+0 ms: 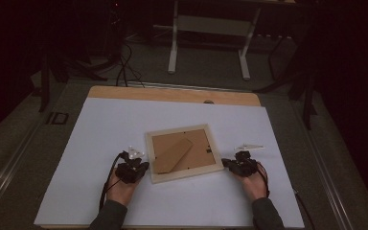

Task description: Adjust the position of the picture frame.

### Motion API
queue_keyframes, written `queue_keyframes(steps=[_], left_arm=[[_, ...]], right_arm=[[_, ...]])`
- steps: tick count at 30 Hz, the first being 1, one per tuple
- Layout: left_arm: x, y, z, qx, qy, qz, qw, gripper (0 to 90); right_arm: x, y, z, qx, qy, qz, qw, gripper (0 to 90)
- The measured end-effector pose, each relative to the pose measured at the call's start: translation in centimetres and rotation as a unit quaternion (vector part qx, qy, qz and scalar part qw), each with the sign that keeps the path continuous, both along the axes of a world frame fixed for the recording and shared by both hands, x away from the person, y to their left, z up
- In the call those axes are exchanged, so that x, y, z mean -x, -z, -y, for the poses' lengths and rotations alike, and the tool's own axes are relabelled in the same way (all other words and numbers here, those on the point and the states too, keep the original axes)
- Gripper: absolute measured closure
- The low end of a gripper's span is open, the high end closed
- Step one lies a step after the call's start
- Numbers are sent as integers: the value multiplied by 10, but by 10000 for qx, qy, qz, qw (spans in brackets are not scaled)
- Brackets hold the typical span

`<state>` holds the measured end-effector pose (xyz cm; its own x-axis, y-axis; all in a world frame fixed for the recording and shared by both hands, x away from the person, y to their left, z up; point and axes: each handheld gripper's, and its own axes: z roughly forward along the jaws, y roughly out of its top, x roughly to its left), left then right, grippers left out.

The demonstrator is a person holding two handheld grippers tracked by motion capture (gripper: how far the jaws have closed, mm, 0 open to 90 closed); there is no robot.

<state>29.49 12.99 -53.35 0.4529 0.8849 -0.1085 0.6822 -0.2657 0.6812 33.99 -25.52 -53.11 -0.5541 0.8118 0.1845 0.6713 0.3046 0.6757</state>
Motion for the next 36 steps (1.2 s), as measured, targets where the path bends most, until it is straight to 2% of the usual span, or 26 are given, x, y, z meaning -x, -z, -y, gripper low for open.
queue_keyframes(steps=[4, 10, 15, 21, 27, 36], left_arm=[[-5, 2, -2, 164, -74, -4, 9998, 900], [-11, 3, -6, 294, -78, -23, 9995, 900], [-19, 1, -4, 174, -152, -29, 9997, 900], [-25, 3, -7, 336, -244, -22, 9991, 900], [-32, 2, -4, 225, -203, -22, 9995, 900], [-38, 2, -2, 274, -278, -32, 9992, 900]], right_arm=[[1, 0, 1, -18, -23, -32, 10000, 900], [1, -1, 0, -2, -47, -55, 10000, 900], [1, -1, -2, -13, -30, -64, 10000, 900], [2, -1, -3, 3, -84, -69, 9999, 900], [4, -1, -2, 1, -59, -88, 9999, 900], [4, -1, -1, 14, -29, -89, 10000, 900]])
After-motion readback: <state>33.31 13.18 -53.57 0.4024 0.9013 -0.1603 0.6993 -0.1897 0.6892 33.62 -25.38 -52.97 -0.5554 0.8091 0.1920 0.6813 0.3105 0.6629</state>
